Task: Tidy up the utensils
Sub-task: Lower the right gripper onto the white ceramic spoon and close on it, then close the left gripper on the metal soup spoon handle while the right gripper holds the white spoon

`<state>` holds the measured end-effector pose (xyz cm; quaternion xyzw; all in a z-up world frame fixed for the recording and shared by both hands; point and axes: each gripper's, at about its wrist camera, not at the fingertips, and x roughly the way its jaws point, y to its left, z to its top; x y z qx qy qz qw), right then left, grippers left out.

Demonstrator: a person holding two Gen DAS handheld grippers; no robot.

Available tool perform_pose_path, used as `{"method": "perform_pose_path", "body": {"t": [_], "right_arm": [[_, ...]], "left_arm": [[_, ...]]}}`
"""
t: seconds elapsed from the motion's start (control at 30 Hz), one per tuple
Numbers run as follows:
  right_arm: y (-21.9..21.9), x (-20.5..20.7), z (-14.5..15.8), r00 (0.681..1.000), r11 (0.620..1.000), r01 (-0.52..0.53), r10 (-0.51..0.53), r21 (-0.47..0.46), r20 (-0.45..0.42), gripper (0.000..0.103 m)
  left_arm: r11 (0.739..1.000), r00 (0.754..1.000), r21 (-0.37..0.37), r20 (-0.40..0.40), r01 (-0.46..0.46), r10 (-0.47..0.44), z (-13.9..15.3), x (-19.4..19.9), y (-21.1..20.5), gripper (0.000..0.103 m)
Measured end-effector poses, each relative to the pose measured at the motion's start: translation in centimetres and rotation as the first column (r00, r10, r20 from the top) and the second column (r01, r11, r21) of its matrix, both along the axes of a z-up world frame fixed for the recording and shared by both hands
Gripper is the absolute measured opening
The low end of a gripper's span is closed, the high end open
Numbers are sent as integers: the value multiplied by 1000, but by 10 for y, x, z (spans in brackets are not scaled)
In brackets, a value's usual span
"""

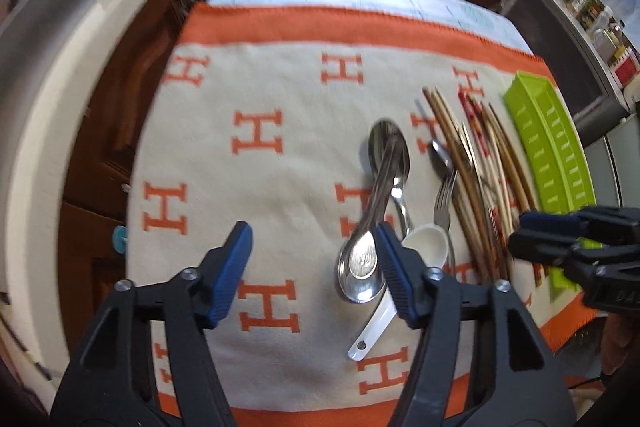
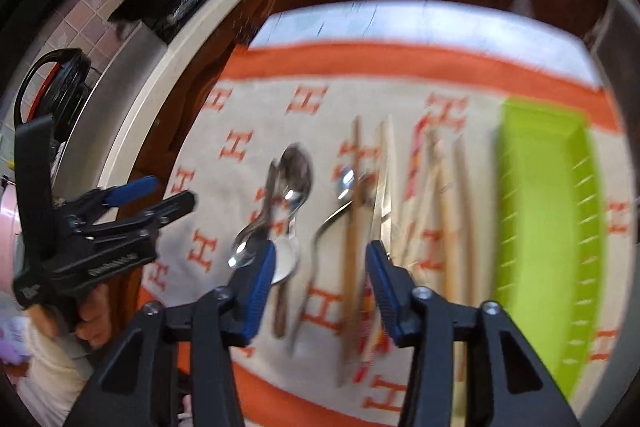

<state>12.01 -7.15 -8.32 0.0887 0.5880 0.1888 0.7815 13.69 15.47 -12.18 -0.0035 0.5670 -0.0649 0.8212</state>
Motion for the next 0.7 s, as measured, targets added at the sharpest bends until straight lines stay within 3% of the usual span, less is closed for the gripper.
{"method": "perform_pose_path", "body": {"t": [0.1, 0.27, 0.43, 0.6, 0.7], "right_arm": [[13, -1, -30, 995, 998, -8, 14, 66, -97, 33], [31, -4, -64, 979, 988, 14, 17, 151, -202, 27], [43, 1, -82, 974, 987, 55, -20, 152, -227, 27], [53, 6, -97, 971, 989, 66, -34, 130, -238, 11], [56, 6, -98, 976, 989, 72, -45, 126, -211, 9]], "left_arm": [[999, 999, -30, -32, 14, -14, -17, 1, 1, 48], [998, 998, -63, -65, 16, -20, -34, 1, 3, 48], [995, 996, -95, -82, 17, -24, -44, 6, 4, 48], [993, 995, -111, -88, 28, -38, -52, 17, 0, 48], [992, 995, -119, -80, 44, -54, -58, 25, -6, 48]]}}
